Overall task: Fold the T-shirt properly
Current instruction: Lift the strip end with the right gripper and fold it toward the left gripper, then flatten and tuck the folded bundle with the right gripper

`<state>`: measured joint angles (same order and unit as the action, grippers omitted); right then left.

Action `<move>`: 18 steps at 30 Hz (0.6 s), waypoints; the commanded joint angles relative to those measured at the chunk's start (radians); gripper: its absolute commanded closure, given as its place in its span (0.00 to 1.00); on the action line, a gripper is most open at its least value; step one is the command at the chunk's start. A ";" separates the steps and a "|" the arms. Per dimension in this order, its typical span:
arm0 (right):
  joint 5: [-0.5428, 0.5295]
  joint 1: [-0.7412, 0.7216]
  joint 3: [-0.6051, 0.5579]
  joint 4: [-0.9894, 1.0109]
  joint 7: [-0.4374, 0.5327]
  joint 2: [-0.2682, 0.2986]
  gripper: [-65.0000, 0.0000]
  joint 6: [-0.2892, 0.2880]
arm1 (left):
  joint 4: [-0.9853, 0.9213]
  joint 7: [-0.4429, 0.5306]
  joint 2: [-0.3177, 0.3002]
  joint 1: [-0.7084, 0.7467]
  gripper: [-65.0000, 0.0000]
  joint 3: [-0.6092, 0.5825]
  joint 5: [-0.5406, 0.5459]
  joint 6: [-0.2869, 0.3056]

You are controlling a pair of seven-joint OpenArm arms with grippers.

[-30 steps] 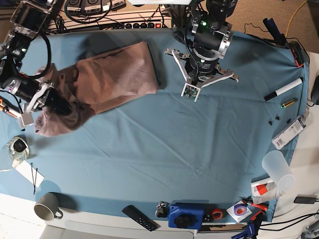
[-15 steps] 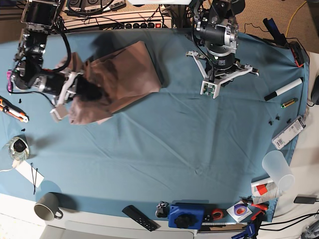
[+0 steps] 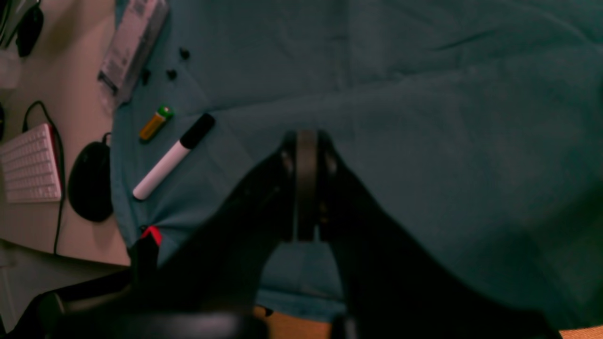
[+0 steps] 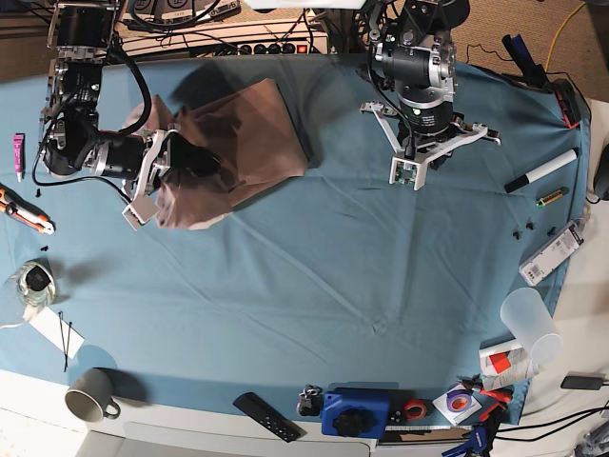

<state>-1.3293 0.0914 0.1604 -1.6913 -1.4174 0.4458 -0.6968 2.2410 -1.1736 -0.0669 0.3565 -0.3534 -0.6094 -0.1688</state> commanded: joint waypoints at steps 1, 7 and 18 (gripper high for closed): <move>-0.064 -0.021 0.004 -0.018 0.021 0.017 0.68 -0.001 | 0.019 0.015 0.003 -0.002 1.00 -0.003 -0.015 -0.008; -0.154 -0.028 0.004 -0.100 0.021 0.017 0.68 -0.001 | 0.019 0.015 0.003 -0.002 1.00 -0.003 -0.015 -0.008; -0.154 -0.031 0.004 -0.146 0.021 0.016 0.68 -0.001 | 0.019 0.015 0.003 -0.002 1.00 -0.003 -0.015 -0.023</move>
<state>-1.4570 0.0772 0.1604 -1.8210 -1.4174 0.4461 -0.6968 2.2410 -1.1736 -0.0669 0.3565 -0.3534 -0.6094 -0.1844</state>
